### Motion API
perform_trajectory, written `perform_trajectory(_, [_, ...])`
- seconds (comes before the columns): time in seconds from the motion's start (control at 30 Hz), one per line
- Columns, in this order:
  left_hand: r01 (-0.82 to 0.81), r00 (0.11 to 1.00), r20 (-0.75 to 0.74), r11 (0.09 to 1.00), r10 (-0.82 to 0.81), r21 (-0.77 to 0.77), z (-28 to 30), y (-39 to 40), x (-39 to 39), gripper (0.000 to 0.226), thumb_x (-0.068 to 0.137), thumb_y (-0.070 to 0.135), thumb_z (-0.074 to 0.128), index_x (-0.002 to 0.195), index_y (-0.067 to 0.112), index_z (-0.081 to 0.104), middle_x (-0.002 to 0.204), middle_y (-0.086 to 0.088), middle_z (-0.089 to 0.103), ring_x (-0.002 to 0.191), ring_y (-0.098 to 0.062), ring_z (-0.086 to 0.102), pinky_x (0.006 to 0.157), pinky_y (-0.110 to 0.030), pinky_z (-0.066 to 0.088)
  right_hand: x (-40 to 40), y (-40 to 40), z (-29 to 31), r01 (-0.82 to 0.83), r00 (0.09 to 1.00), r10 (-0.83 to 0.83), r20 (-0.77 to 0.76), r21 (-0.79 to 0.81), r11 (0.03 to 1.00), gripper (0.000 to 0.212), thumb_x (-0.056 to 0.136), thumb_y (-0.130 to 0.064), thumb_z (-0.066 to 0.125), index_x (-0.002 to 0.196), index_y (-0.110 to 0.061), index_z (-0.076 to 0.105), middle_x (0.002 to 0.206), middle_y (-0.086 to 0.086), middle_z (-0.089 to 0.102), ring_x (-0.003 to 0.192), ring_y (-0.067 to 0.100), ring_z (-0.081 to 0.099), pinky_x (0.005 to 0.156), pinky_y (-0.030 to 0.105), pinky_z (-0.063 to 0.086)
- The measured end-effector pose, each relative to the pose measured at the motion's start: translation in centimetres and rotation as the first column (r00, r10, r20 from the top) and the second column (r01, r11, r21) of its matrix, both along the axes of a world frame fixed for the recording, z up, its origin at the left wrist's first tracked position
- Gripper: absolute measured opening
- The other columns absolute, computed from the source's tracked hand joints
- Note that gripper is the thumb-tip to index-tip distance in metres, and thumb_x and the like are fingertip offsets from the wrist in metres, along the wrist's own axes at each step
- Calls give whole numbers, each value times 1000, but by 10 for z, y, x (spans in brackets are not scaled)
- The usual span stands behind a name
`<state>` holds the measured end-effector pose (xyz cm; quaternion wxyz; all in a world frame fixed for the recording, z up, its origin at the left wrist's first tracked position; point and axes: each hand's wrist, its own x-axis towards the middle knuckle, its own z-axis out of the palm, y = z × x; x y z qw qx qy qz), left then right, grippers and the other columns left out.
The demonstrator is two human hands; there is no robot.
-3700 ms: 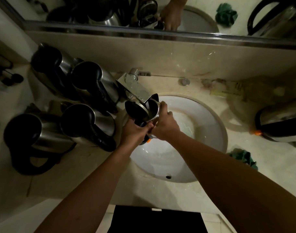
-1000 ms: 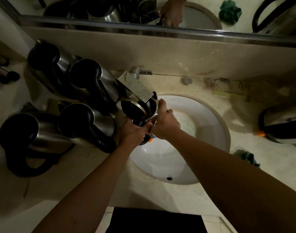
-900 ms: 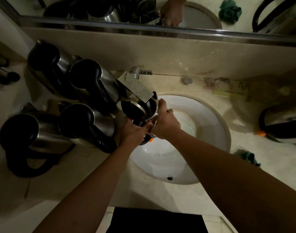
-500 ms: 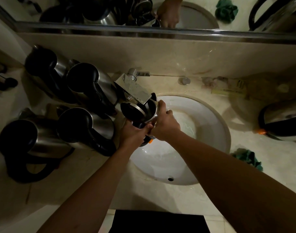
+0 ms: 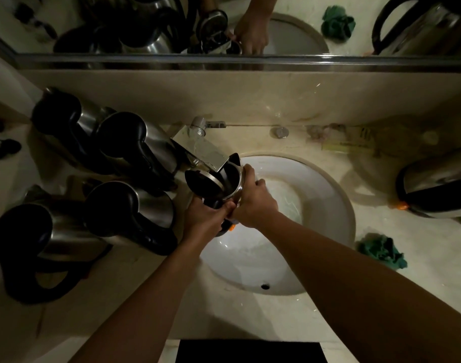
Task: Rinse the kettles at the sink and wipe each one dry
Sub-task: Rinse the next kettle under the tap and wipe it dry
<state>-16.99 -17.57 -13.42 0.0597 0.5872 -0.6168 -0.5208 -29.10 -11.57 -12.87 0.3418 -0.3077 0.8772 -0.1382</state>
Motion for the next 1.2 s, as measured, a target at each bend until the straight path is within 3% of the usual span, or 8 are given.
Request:
perform_trajectory(0.2, [-3, 1000, 8, 1000, 3, -6, -4, 0, 2, 55, 75, 40, 84, 123, 28, 59, 104, 10, 72, 90, -20, 73, 62, -29, 62, 2, -1, 1, 5, 1000, -5, 1, -3, 1000, 120, 64, -36, 89, 149, -42, 6, 135, 18, 48, 124, 42, 54, 92, 53, 57])
perform_trajectory(0.3, [-13, 1000, 7, 1000, 13, 3, -4, 0, 2, 57, 76, 39, 85, 125, 27, 58, 106, 8, 72, 90, -21, 73, 55, -24, 58, 3, -2, -1, 9, 1000, -9, -8, -11, 1000, 120, 62, -37, 90, 149, -42, 7, 133, 18, 48, 124, 43, 54, 91, 53, 57])
perform_trajectory(0.4, [-16, 1000, -6, 1000, 16, 14, -3, 0, 1, 59, 76, 35, 85, 127, 26, 56, 106, 10, 69, 93, -19, 70, 62, -28, 61, 2, -1, -3, 4, 1000, -5, -7, -7, 1000, 121, 64, -37, 90, 149, -41, 5, 135, 18, 47, 126, 43, 52, 92, 52, 56])
perform_trajectory(0.47, [-27, 1000, -16, 999, 27, 31, 0, 1, 0, 58, 78, 32, 85, 128, 25, 55, 102, 11, 65, 89, -17, 68, 58, -21, 57, 1, 0, -3, 3, 1000, -3, -8, -6, 1000, 120, 65, -36, 89, 150, -41, 4, 137, 18, 47, 127, 42, 52, 91, 52, 56])
perform_trajectory(0.63, [-21, 1000, 4, 1000, 21, 8, 2, 3, 0, 59, 79, 37, 83, 129, 25, 54, 104, 9, 67, 89, -19, 70, 49, -11, 47, 1, 1, -3, -4, 1000, 4, -7, -3, 1000, 124, 63, -39, 90, 151, -41, 2, 139, 19, 46, 128, 43, 51, 91, 52, 57])
perform_trajectory(0.77, [-14, 1000, 21, 1000, 15, -22, 1, 2, 0, 60, 78, 40, 83, 129, 25, 54, 107, 5, 70, 88, -18, 70, 50, -13, 47, 2, 1, -2, -4, 1000, 4, -4, -18, 1000, 122, 63, -39, 90, 150, -41, 5, 135, 19, 47, 126, 44, 53, 90, 53, 58])
perform_trajectory(0.9, [-34, 999, 10, 999, 34, 2, 0, 2, 0, 62, 78, 38, 83, 130, 21, 55, 105, 3, 69, 88, -22, 71, 38, -6, 41, 2, 1, -1, -7, 1000, 7, -8, -18, 1000, 120, 62, -39, 89, 148, -41, 6, 132, 19, 48, 124, 44, 53, 90, 54, 57])
perform_trajectory(1.2, [-4, 1000, 13, 1000, 4, -12, -1, 2, 1, 61, 76, 40, 84, 128, 23, 57, 109, 5, 72, 91, -21, 73, 52, -16, 55, 2, 1, -2, -7, 1000, 7, -6, -16, 1000, 121, 61, -38, 90, 148, -42, 6, 132, 18, 48, 123, 43, 54, 88, 50, 58])
